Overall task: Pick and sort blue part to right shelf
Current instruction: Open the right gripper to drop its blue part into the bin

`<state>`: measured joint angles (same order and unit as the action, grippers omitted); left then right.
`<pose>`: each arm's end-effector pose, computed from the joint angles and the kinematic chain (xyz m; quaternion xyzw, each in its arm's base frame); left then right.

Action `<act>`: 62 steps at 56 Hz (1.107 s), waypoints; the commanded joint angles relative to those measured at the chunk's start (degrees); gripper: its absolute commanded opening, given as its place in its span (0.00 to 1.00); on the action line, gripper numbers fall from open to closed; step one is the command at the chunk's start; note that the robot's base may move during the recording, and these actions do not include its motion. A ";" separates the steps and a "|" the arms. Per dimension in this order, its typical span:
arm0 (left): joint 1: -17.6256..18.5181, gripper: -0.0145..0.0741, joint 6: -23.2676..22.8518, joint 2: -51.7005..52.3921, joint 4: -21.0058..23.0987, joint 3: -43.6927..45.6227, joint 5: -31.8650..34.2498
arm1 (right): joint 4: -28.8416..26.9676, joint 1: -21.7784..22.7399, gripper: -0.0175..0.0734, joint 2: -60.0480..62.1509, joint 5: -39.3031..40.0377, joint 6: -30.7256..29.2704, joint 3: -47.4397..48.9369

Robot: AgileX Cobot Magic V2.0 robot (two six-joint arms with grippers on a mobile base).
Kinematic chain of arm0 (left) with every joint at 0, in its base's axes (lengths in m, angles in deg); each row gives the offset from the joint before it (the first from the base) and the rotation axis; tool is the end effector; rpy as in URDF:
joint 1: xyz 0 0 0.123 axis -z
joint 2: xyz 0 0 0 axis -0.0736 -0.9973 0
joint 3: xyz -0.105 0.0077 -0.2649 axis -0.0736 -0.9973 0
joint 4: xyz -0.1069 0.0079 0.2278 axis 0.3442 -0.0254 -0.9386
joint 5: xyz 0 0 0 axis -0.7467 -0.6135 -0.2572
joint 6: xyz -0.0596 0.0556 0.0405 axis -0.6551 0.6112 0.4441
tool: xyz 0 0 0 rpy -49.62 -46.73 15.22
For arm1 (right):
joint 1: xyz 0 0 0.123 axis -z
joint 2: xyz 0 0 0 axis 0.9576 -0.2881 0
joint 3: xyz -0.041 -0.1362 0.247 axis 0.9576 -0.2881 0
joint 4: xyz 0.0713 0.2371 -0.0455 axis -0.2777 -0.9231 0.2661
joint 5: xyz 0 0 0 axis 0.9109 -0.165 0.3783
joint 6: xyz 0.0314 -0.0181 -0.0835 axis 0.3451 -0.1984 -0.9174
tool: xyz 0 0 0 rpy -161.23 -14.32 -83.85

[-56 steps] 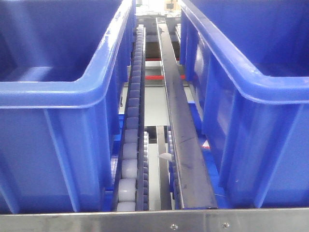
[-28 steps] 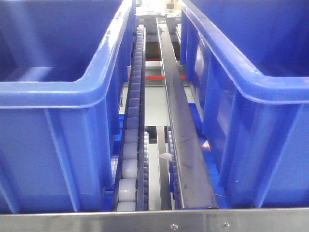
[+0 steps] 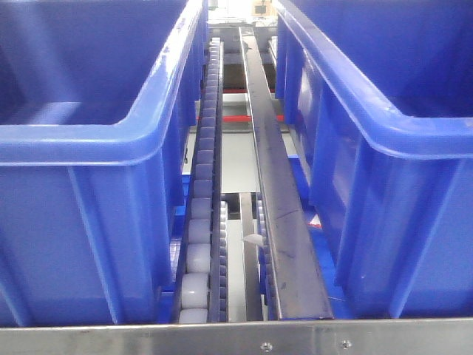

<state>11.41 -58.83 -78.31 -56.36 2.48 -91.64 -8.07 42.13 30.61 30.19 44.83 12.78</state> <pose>0.0058 0.0075 0.3192 0.0680 0.7521 -0.0555 0.6532 0.0486 0.0080 0.3669 -0.0604 0.8238 0.1408 0.5458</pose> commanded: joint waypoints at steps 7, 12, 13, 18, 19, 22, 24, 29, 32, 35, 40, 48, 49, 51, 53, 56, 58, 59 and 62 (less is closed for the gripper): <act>0.16 0.30 -0.65 -0.79 -0.32 1.42 3.95 | 8.34 0.16 0.47 -17.97 -3.55 4.18 12.66; 0.16 0.30 -0.65 -0.79 -0.32 1.42 4.05 | 10.84 0.16 0.47 -25.90 -6.38 4.18 17.40; 0.16 0.30 -0.65 -0.79 -0.32 1.42 4.05 | 11.05 0.28 0.47 -27.63 -6.93 4.18 18.45; 0.16 0.30 -0.65 -0.79 -0.32 1.42 4.05 | 10.75 2.28 0.47 -35.07 -8.44 2.94 22.71; 0.16 0.30 -0.65 -0.79 -0.32 1.42 4.05 | 10.41 2.75 0.48 -36.02 -8.43 2.45 23.15; 0.16 0.30 -0.65 -0.79 -0.32 1.42 4.05 | 7.99 5.25 0.48 -39.44 -8.00 -0.27 24.55; 0.16 0.30 -0.65 -0.79 -0.32 1.42 3.93 | 5.58 7.35 0.48 -41.31 -7.43 -2.52 25.08; 0.16 0.30 -0.65 -0.79 -0.32 1.42 3.81 | -2.80 13.55 0.48 -45.40 -5.10 -10.53 25.47; 0.16 0.30 -0.65 -0.79 -0.32 1.42 3.69 | -7.44 18.34 0.48 -47.66 -3.36 -16.51 25.47; 0.16 0.30 -0.65 -0.79 -0.32 1.42 3.69 | -11.95 23.03 0.48 -49.88 -1.37 -22.20 25.47; 0.16 0.30 -0.65 -0.79 -0.32 1.42 3.69 | -16.78 28.83 0.48 -53.30 1.35 -29.08 25.47; 0.16 0.30 -0.65 -0.79 -0.32 1.42 3.69 | -18.33 32.16 0.48 -59.42 5.40 -31.50 25.47; 0.16 0.30 -0.65 -0.79 -0.32 1.42 3.69 | -18.33 32.17 0.48 -60.34 5.86 -31.50 25.47; 0.16 0.30 -0.65 -0.79 -0.32 1.42 3.69 | -18.27 32.17 0.48 -61.83 7.04 -31.50 25.47; 0.16 0.30 -0.65 -0.79 -0.32 1.42 3.69 | -18.27 32.17 0.48 -63.30 8.09 -31.50 25.47; 0.16 0.30 -0.65 -0.79 -0.32 1.42 3.69 | -18.27 32.17 0.48 -65.81 9.80 -31.50 25.47; 0.16 0.30 -0.65 -0.79 -0.32 1.42 3.69 | -18.27 32.17 0.48 -67.39 10.67 -31.50 25.47; 0.16 0.30 -0.65 -0.79 -0.32 1.42 3.69 | -18.27 32.17 0.48 -67.87 11.05 -31.50 25.47; 0.16 0.30 -0.65 -0.79 -0.32 1.42 3.69 | -18.27 32.17 0.48 -69.69 11.70 -31.50 25.47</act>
<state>11.41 -58.94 -78.31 -56.39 2.48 -92.36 -26.00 74.00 -39.07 37.48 14.04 36.08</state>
